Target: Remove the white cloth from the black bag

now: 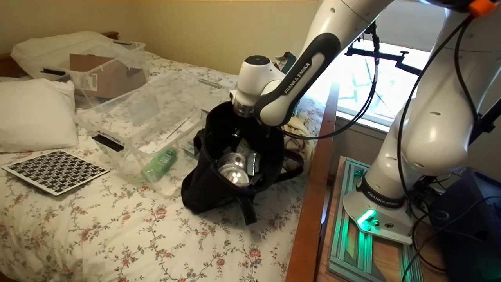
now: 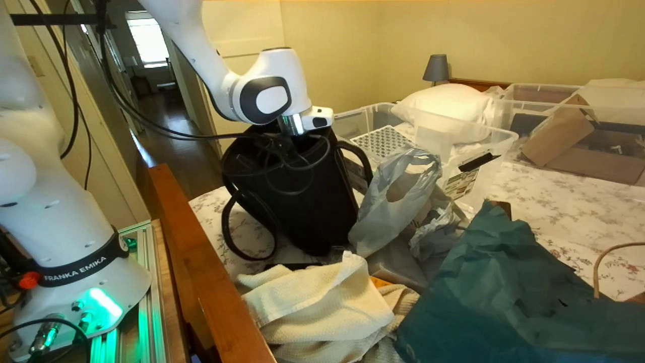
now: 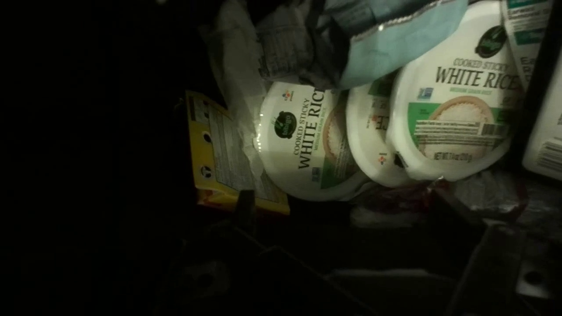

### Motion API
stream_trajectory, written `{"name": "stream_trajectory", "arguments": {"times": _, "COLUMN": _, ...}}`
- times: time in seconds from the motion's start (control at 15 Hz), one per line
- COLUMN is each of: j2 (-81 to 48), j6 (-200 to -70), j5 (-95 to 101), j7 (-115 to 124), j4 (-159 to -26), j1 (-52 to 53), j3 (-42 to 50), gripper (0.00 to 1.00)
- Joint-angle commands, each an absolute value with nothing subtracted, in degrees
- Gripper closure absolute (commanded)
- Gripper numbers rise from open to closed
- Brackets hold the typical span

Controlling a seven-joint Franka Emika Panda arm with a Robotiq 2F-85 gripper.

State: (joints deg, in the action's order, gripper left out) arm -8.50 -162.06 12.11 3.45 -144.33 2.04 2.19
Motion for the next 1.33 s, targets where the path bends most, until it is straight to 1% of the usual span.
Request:
{"name": "stream_trajectory", "arguments": {"times": 0.0, "j2": -11.40, "j6": -162.13, "j5": 27.99, "j7": 15.14, "j4": -141.82, "j1": 8.22, "j3": 11.49, "gripper": 0.00}}
{"name": "stream_trajectory", "arguments": {"times": 0.07, "j2": -12.28, "j6": -162.28, "j5": 32.02, "j7": 18.26, "j4": -141.44, "j1": 7.00, "j3": 10.79, "gripper": 0.00}}
{"name": "stream_trajectory", "arguments": {"times": 0.13, "j2": -13.06, "j6": -161.84, "j5": 35.07, "j7": 21.18, "j4": -140.75, "j1": 8.63, "j3": 12.68, "gripper": 0.00}}
{"name": "stream_trajectory", "arguments": {"times": 0.33, "j2": -15.13, "j6": -161.84, "j5": 39.15, "j7": 25.86, "j4": -139.52, "j1": 9.99, "j3": 13.50, "gripper": 0.00}}
{"name": "stream_trajectory", "arguments": {"times": 0.73, "j2": -19.45, "j6": -160.81, "j5": 39.20, "j7": 27.11, "j4": -136.93, "j1": 11.24, "j3": 13.39, "gripper": 0.00}}
{"name": "stream_trajectory", "arguments": {"times": 1.07, "j2": -22.05, "j6": -156.96, "j5": 38.43, "j7": 26.11, "j4": -135.15, "j1": 11.55, "j3": 13.17, "gripper": 0.00}}
{"name": "stream_trajectory", "arguments": {"times": 1.13, "j2": -22.37, "j6": -156.24, "j5": 38.42, "j7": 26.06, "j4": -134.87, "j1": 11.18, "j3": 12.73, "gripper": 0.25}}
{"name": "stream_trajectory", "arguments": {"times": 1.2, "j2": -22.56, "j6": -156.26, "j5": 38.24, "j7": 25.47, "j4": -134.87, "j1": 10.97, "j3": 12.43, "gripper": 0.26}}
{"name": "stream_trajectory", "arguments": {"times": 1.27, "j2": -22.69, "j6": -156.13, "j5": 38.16, "j7": 25.28, "j4": -134.87, "j1": 10.89, "j3": 12.27, "gripper": 0.34}}
